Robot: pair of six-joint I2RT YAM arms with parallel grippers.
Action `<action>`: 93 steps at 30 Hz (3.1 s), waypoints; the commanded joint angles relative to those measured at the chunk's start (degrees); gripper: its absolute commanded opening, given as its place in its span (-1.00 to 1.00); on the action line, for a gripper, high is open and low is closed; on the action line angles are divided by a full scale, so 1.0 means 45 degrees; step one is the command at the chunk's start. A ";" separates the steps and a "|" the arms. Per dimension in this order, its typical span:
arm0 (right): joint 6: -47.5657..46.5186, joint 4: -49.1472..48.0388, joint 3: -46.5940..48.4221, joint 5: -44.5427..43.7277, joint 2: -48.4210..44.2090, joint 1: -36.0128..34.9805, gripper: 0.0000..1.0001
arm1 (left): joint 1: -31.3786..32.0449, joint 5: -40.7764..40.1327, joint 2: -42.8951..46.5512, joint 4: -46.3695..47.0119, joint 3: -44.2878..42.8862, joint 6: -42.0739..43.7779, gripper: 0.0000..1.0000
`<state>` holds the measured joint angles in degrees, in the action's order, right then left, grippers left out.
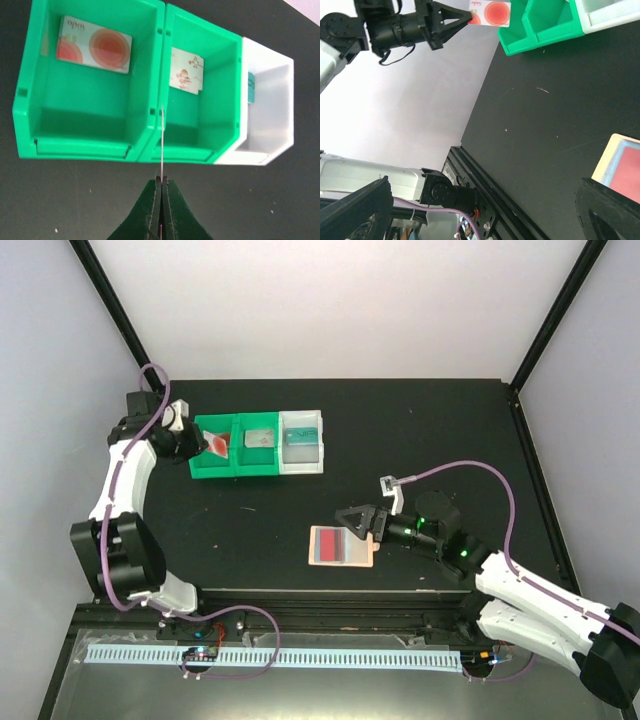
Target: Take the credit cards out of the card holder
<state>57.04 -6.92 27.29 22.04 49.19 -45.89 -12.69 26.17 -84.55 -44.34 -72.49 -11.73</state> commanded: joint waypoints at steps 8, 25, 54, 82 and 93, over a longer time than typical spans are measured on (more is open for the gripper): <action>-0.0652 0.0795 0.0929 -0.0559 -0.0139 -0.0021 1.00 | -0.0238 -0.0642 -0.2869 0.0894 -0.2548 0.0559 -0.97; -0.0661 0.0727 0.1511 -0.0640 0.1319 -0.0034 1.00 | 0.0059 -0.0188 -0.6544 0.1801 -0.4665 0.0056 -0.97; -0.1286 0.2310 0.1953 -0.1442 0.1002 -0.0036 1.00 | 0.0307 -0.0901 -0.8392 0.1092 -0.6700 0.0150 -0.59; -0.1175 0.3759 0.1687 -0.2484 0.0026 -0.0020 1.00 | 0.0298 0.0587 -0.4955 0.0098 -0.5880 -0.1111 0.98; -0.1936 0.5120 0.1954 -0.2451 0.0350 -0.0017 0.98 | 0.0596 0.2752 -0.1476 0.0988 -0.2073 -0.1612 0.98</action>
<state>51.22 14.06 34.96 10.85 50.41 -45.89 -11.20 33.34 -94.96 -41.52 -84.49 -18.74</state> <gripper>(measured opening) 0.999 0.989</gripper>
